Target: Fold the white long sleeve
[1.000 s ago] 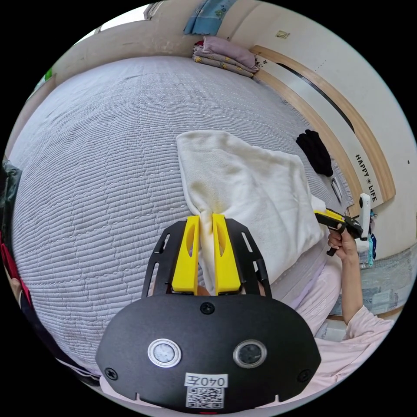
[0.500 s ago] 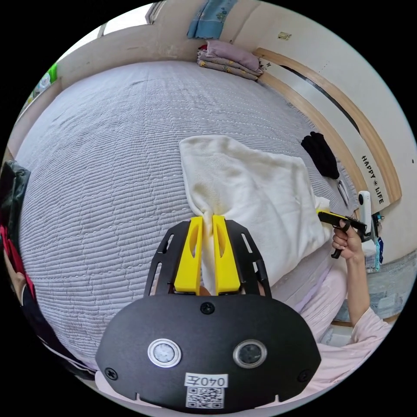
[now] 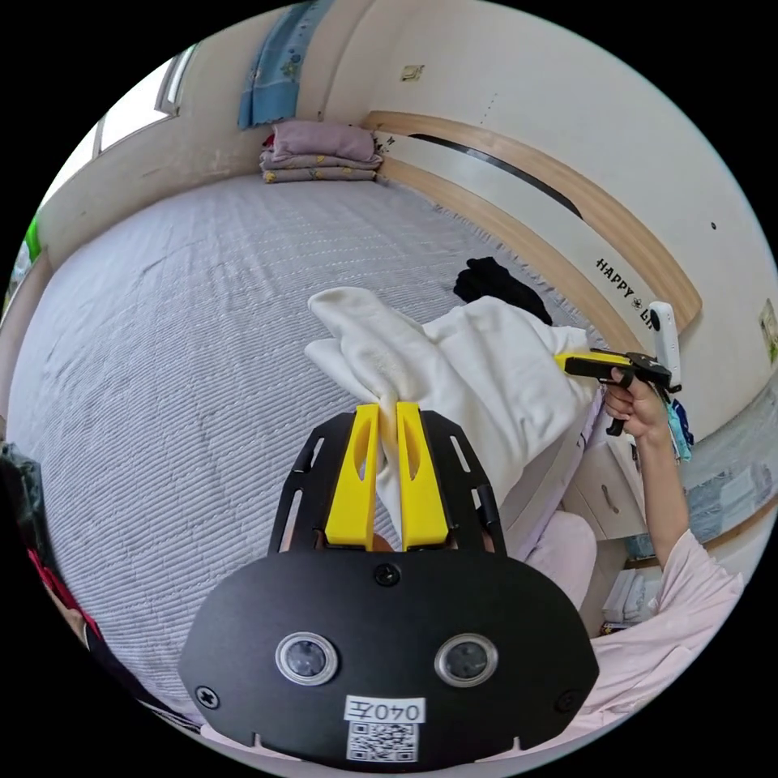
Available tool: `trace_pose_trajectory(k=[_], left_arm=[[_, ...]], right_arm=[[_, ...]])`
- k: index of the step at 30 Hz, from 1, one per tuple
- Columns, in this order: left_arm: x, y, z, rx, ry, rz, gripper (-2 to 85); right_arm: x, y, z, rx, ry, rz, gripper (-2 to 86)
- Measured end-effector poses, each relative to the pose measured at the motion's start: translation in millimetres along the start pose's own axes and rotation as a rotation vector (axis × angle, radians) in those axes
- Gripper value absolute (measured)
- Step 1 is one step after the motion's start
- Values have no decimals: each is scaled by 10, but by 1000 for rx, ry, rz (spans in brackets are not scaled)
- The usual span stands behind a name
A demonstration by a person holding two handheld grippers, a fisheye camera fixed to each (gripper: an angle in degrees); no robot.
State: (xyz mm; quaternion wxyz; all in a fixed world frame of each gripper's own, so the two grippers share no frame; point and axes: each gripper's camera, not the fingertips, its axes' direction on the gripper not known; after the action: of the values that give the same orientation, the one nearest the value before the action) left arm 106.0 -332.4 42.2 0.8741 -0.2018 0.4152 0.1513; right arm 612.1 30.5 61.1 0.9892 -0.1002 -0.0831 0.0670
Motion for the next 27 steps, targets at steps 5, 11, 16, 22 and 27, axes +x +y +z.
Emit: trace_pose_trajectory(k=[5, 11, 16, 22, 27], left_arm=[[948, -756, 320, 111, 49, 84, -10], [1856, -1600, 1095, 178, 129, 76, -7], [2062, -1879, 2094, 27, 103, -13, 18], [2121, -1523, 1649, 265, -136, 144, 17], [2682, -1267, 1386, 329, -119, 350, -6]], right_arm=[[653, -266, -749, 68, 272, 52, 50], [1514, -683, -1115, 106, 497, 164, 55], [2244, -776, -738, 57, 565, 406, 125], [1983, -557, -598, 108, 744, 333, 74], [1278, -434, -468, 175, 429, 73, -6]])
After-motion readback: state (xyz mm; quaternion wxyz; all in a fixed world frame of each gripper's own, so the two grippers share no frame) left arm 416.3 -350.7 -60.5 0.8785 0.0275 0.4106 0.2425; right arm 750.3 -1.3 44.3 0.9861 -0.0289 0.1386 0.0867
